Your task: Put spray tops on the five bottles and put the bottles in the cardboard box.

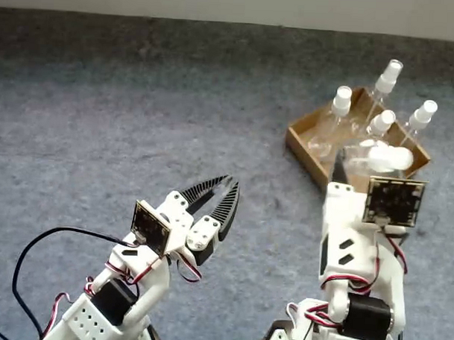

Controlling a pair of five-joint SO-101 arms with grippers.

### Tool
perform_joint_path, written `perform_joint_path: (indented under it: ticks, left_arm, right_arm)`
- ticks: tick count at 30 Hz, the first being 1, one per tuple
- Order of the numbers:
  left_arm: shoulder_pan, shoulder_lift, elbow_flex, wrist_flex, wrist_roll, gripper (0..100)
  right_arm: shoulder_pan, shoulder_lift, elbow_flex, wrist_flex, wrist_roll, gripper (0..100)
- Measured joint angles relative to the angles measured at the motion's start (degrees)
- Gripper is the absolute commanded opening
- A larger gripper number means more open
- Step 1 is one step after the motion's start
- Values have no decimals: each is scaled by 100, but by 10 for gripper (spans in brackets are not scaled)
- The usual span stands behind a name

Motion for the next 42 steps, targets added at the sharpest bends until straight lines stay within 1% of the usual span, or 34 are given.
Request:
perform_joint_path:
  ticks: [4,10,14,19,24,31,36,42]
  left_arm:
    - [0,0,0,-35,0,6]
    - [0,0,0,-53,0,6]
    - [0,0,0,-53,0,6]
    - [0,0,0,-53,0,6]
    - [0,0,0,-53,0,6]
    - [0,0,0,-53,0,6]
    - [0,0,0,-53,0,6]
    - [0,0,0,-53,0,6]
  right_arm:
    - [316,308,0,-237,0,98]
    - [721,1714,44,-897,0,98]
    - [888,2470,448,-1486,0,98]
    - [949,2585,1240,-2488,0,98]
    - [949,2593,1767,-3103,0,98]
    - [932,2620,1881,-3244,0,98]
    - [730,2620,1881,-3244,0,98]
    - [686,2620,1881,-3244,0,98]
